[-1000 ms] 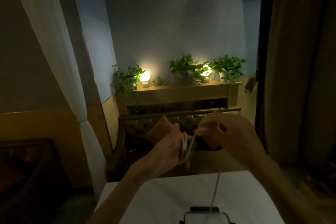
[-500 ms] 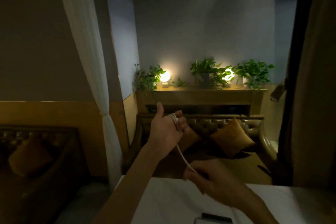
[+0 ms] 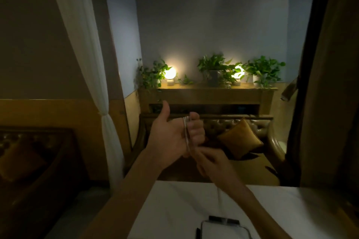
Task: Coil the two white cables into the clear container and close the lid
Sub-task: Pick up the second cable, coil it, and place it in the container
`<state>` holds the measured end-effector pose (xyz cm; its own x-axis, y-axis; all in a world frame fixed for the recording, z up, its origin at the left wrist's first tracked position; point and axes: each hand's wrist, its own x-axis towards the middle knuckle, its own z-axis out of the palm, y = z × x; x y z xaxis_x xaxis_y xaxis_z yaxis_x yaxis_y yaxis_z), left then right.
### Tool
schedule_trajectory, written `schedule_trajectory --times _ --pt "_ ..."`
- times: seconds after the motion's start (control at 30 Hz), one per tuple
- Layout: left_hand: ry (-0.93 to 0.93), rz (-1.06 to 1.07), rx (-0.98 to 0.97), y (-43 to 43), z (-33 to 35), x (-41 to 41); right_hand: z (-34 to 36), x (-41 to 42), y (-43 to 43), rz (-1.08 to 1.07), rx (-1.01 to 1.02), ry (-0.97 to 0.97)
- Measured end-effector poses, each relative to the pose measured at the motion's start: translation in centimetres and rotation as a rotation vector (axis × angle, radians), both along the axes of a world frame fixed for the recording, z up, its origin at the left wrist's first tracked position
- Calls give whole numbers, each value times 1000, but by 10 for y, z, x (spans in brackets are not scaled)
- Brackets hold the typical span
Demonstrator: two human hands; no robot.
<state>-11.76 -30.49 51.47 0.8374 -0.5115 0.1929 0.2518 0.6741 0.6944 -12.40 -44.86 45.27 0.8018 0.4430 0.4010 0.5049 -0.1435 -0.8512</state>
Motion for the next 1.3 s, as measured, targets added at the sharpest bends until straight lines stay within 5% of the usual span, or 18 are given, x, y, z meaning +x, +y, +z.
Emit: schedule_trajectory --times 0.13,0.27,0.4,0.5,0.63,0.73,0.8,0.9,1.0,1.13,1.3 --pt "84 366 277 19 -25 39 -9 -11 -17 17 -431 -252" --pt "-75 -74 607 -3 -61 4 27 11 -46 -313 -426 -635" --pt "-79 -307 207 -13 -33 -20 26 22 -32 -109 -50 -192" --pt "-11 24 50 -2 -17 7 -13 12 -8 -40 -208 -80" --pt "25 383 389 5 -40 39 -3 -10 -18 -6 -519 -164" --pt "35 172 644 -7 -62 25 20 8 -36 -220 -739 -385" --pt "-25 -46 638 -14 -65 8 29 29 -44 -239 -627 -480" --pt "-131 -176 490 -10 -55 -6 13 41 -39 -45 -210 -232" --pt "-235 -57 523 -3 -56 -3 -10 22 -22 -18 9 -2" --pt "-80 84 413 1 -75 3 -27 13 -10 138 229 348" --pt "-92 162 532 -5 -84 10 -44 13 2 53 339 424"
